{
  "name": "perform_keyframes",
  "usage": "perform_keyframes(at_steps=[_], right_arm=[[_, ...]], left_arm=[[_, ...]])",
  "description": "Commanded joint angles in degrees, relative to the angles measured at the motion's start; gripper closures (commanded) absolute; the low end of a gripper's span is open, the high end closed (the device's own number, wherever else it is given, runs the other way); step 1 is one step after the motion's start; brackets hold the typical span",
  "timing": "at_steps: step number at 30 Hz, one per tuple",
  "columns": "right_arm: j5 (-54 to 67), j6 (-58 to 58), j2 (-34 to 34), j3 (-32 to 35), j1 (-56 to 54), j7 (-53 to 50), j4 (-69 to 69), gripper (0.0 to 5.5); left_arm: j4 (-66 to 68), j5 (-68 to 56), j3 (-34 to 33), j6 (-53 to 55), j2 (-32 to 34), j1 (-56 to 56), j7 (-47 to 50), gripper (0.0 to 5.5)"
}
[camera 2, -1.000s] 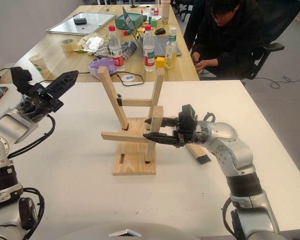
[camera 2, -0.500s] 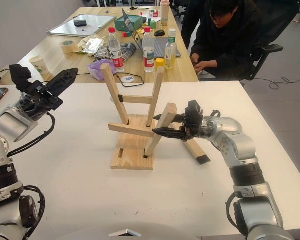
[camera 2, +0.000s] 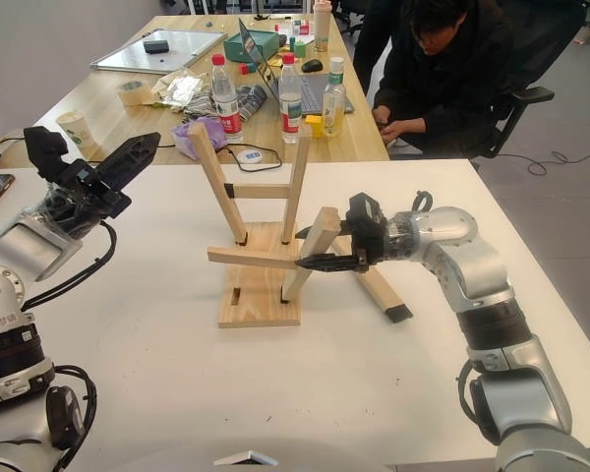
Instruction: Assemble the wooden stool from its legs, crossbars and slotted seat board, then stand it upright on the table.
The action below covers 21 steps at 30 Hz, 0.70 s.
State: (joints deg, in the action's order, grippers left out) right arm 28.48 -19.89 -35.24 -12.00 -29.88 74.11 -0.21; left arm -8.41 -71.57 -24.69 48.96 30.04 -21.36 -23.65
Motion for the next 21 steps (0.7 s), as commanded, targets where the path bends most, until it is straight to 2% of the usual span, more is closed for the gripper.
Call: perform_keyframes(at_steps=[1,7,13,21], right_arm=[[-7.08,-5.92,-2.64,-5.91,-0.7,-1.0,1.52,3.44],[-9.13,-14.27,-4.22,-11.5,-9.16,2.17,5.44,3.44],[-12.23,-15.93,-4.79,-15.93,-17.34,7.03,10.12,3.44],[-17.83,-13.3,-5.57,-20.89,-17.34,7.97,9.84,3.44]], left_arm=[[-1.89,-0.1,-0.02,-0.28,-1.49,1.81,1.7,2.37],[-5.73,-0.33,0.09,-2.28,-5.59,5.13,4.42,2.37],[-8.89,0.29,0.33,-5.64,-9.97,8.93,6.4,2.37],[-10.59,0.75,0.83,-8.5,-12.65,12.01,8.32,2.37]])
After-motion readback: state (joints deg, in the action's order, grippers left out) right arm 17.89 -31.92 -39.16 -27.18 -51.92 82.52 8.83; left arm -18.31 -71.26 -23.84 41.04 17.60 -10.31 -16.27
